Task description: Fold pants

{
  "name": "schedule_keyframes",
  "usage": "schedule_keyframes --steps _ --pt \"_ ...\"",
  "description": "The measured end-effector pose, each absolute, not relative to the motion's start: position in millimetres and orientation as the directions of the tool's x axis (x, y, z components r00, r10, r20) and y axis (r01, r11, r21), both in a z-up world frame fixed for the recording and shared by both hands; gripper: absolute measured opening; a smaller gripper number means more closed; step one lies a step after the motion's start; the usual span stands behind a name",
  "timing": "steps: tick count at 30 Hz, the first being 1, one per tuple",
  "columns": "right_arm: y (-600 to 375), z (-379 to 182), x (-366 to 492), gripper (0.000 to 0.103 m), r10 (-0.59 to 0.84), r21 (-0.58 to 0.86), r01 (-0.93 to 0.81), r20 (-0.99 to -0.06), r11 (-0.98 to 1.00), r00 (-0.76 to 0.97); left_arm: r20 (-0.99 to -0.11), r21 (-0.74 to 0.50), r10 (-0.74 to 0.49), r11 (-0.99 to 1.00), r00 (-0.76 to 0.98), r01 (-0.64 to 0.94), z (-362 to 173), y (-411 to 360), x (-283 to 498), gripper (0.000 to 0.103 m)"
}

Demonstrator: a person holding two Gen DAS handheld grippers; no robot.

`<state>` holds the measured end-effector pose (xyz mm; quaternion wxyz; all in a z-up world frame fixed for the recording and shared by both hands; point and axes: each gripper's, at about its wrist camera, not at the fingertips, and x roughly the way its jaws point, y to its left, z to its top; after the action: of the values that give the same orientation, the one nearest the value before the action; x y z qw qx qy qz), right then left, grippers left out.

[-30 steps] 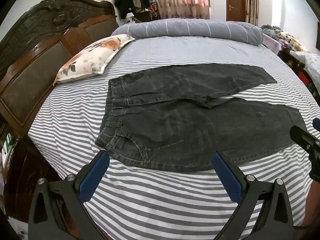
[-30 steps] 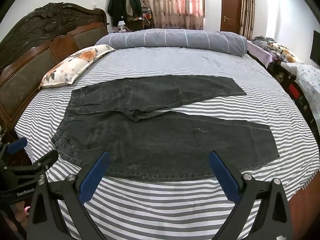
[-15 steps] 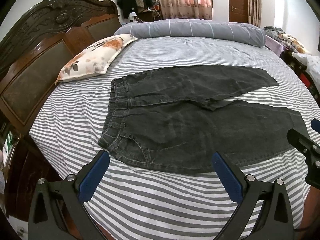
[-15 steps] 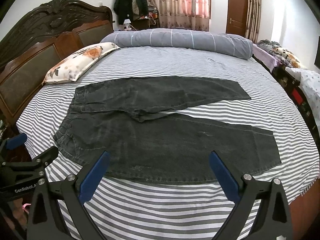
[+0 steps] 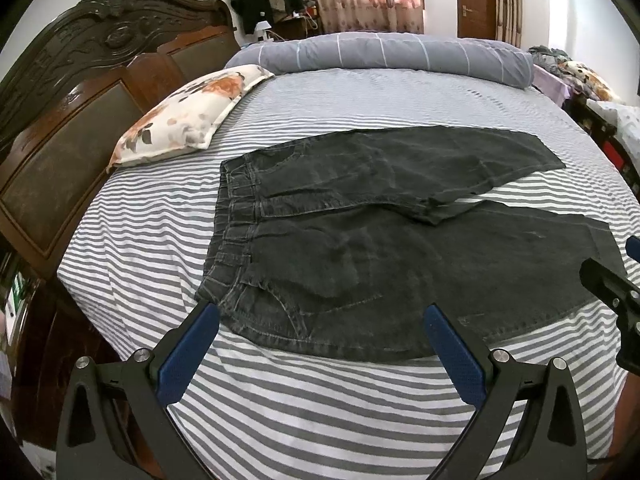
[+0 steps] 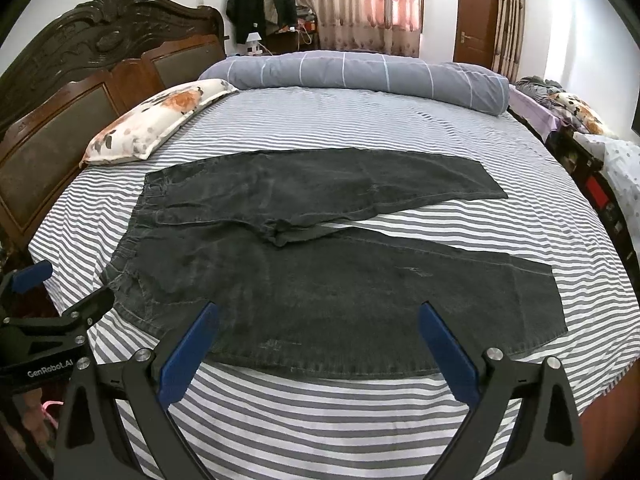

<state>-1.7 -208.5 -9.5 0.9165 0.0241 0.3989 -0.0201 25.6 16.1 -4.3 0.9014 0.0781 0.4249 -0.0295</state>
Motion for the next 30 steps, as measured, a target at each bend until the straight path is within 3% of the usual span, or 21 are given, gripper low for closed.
schedule_keyframes --steps 5,12,19,24,30 --pt "-209.0 -12.2 6.4 0.099 -0.013 0.032 0.054 -0.739 0.998 0.674 -0.775 0.123 0.016 0.984 0.632 0.126 -9.7 15.4 36.7 0.100" --pt "-208.5 -14.6 17.0 0.099 0.003 0.039 0.038 -0.739 0.999 0.673 -0.784 0.110 0.003 0.985 0.621 0.133 -16.7 19.0 55.3 0.091" --pt "-210.3 -16.9 37.1 0.099 0.053 0.082 0.012 -0.746 0.997 0.663 -0.790 0.018 -0.052 0.994 0.610 0.108 -15.7 50.1 94.7 0.081" --pt "-214.8 -21.2 61.6 0.099 0.115 0.145 -0.007 -0.754 0.989 0.647 -0.796 -0.052 -0.087 0.996 0.599 0.075 -17.3 86.9 136.9 0.062" --pt "-213.0 -29.8 102.8 0.099 0.151 0.160 -0.043 -0.767 0.986 0.624 -0.795 -0.149 -0.116 0.989 0.595 -0.006 -26.9 140.1 195.0 0.059"
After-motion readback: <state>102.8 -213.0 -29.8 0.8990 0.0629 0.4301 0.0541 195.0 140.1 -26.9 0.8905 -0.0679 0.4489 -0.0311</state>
